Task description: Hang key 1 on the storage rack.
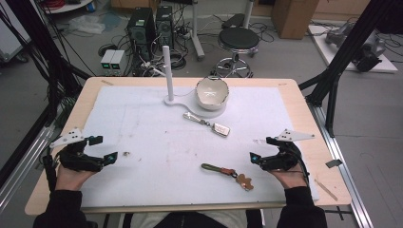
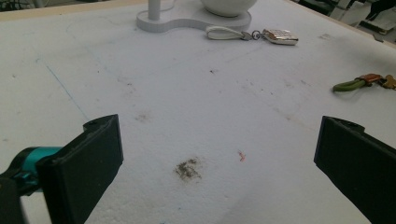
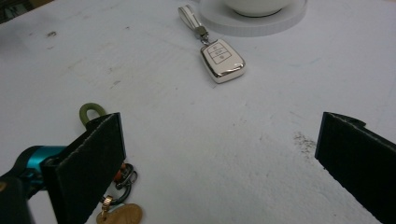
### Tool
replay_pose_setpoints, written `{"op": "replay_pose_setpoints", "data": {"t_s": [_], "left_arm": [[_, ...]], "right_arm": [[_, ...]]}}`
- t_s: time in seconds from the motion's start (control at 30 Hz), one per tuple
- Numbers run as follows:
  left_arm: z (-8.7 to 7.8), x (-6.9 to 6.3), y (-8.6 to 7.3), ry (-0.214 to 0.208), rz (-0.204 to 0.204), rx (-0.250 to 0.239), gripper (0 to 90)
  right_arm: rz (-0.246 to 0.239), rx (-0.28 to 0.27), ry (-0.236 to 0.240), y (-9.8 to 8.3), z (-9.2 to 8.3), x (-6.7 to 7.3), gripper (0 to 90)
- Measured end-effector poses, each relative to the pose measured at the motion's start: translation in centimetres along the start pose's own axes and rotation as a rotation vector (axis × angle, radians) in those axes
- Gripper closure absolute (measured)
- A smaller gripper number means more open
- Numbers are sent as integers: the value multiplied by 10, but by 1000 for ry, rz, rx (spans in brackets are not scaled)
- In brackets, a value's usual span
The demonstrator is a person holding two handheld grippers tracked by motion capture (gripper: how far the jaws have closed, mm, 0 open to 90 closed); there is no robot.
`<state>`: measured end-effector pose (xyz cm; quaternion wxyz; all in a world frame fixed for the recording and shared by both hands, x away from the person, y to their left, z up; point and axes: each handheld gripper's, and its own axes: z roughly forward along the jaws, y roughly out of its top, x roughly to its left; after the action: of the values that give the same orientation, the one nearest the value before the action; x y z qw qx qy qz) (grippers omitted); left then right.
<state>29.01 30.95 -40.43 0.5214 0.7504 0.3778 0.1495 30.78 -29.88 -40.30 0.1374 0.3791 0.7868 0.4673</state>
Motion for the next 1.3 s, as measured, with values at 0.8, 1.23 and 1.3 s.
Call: {"op": "replay_pose_setpoints", "data": {"t_s": [0.8, 1.23, 1.3], "left_arm": [[0, 0, -2, -2, 8, -7, 17], [0, 1, -3, -1, 9, -8, 17], [0, 1, -3, -1, 9, -9, 17]], "right_arm": [[-119, 164, 101, 4, 34, 34, 7], [-163, 263, 181, 3, 48, 49, 109], [-169, 269, 191, 2, 49, 49, 159]]}}
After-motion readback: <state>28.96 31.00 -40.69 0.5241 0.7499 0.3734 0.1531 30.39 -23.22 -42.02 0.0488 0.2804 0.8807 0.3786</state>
